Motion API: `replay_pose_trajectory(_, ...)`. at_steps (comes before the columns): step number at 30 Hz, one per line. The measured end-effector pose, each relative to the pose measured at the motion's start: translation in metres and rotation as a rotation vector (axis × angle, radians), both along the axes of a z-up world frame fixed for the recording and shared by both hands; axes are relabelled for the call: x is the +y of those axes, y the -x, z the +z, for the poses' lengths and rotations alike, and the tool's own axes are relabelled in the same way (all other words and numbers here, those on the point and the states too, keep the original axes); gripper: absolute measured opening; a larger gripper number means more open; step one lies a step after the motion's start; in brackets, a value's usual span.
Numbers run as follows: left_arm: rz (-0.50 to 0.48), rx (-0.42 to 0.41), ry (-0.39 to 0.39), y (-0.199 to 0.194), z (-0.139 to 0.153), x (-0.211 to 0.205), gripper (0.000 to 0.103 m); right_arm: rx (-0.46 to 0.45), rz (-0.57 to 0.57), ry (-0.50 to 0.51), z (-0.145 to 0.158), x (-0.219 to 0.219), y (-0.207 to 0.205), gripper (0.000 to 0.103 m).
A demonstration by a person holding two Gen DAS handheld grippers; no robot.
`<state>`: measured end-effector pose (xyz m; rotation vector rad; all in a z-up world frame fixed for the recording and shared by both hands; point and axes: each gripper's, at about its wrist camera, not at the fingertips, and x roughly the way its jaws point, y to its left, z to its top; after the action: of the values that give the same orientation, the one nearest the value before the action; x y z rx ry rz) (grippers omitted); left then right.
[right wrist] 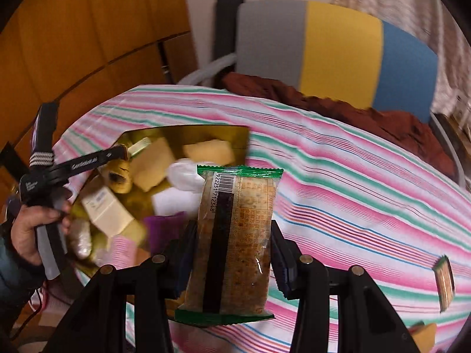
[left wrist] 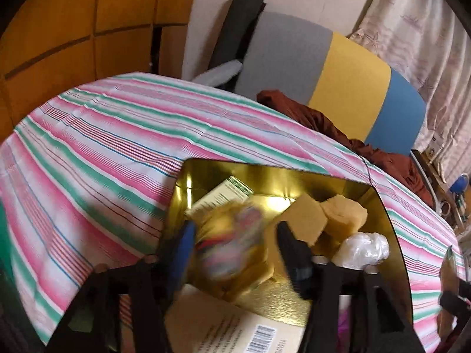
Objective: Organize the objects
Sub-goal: 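Release the yellow pouch into the gold tray with left tool while right tool carries the cracker packet, then lower the cracker packet into the gold tray and open the right tool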
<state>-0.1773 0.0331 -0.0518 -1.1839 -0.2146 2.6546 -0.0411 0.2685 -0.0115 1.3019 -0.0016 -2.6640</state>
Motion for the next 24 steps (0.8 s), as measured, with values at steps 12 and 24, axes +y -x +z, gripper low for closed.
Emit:
replay_pose_trajectory(12,0.046,0.120,-0.016,-0.061,0.040,-0.021,0.084,-0.048,0.113,0.003,-0.023,-0.051,0.001,0.046)
replay_pose_trajectory(24,0.069,0.148,0.048,-0.115,0.046,-0.028,0.090,-0.073,0.170,-0.014,-0.040,-0.082,0.011,0.046)
